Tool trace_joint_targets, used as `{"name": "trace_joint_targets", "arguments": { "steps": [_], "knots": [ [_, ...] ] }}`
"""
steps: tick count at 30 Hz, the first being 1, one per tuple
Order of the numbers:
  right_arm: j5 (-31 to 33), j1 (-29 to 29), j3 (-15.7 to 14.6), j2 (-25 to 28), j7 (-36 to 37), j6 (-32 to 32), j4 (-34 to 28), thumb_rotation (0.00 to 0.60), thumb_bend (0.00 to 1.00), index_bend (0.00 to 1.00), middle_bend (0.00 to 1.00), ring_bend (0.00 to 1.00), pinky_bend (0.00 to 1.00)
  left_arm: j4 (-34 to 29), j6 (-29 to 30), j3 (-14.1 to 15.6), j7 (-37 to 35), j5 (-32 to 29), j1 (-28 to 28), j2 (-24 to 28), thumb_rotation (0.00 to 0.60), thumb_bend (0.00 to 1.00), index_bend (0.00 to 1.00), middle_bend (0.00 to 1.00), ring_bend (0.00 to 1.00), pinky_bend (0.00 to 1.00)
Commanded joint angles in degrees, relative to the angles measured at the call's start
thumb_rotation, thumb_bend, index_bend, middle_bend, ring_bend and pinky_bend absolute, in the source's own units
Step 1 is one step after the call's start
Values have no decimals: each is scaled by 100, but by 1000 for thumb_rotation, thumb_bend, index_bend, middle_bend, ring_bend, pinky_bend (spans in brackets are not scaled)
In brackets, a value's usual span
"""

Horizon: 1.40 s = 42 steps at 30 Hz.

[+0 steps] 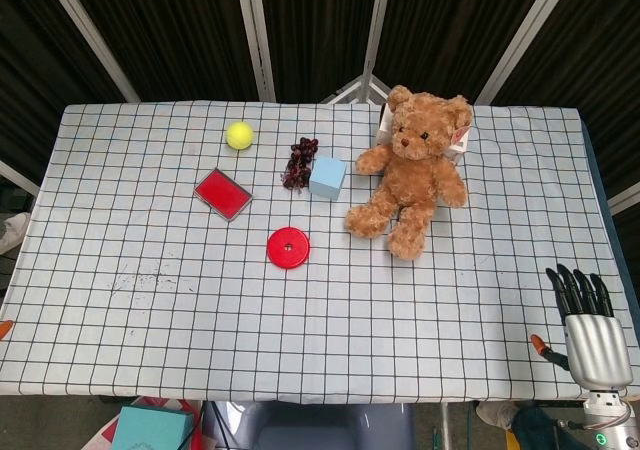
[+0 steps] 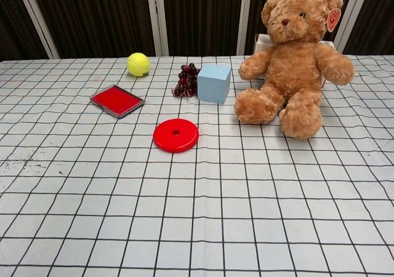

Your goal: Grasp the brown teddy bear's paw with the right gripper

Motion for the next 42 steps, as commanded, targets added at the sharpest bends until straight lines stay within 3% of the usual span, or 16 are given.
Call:
{"name": "trace_joint_targets", "arguments": {
  "steps": [1,10,15,25,32,42],
  "knots": [
    [58,-13,15,-6,2,-3,1,600,183,24,73,54,0,-13,58,42,48,126,11,-10,600,204,258,130,58,192],
    [324,10,121,-164,275,-117,-56,600,182,24,73,54,0,-7,39,33,114,140,-22,-34,600,204,258,130,59,192],
    [624,193,259,-184,1411,-610,-429,600,183,25,73,56,0,-2,-6,-4,116,12,-27,-34,600,204,258,130,59,192],
    [1904,1293,1232,-228,2819,-2401,-199,600,182,64,73,60,0,11,-185,-60,166,-184,-104,-44,600,204,258,130,59,192],
    [3217,2171,1879,-588,3383,-3822,625,600,183,66,72,60,0,-2,-164,-86,214,-262,-90,-47,600,204,258,129,59,192],
    [4268,3087,2195,-1446,2962,-4411,2225,600,182,80,78,60,0,44,-163,-174,170,-448,-82,-36,600,204,258,130,58,192]
  ]
}}
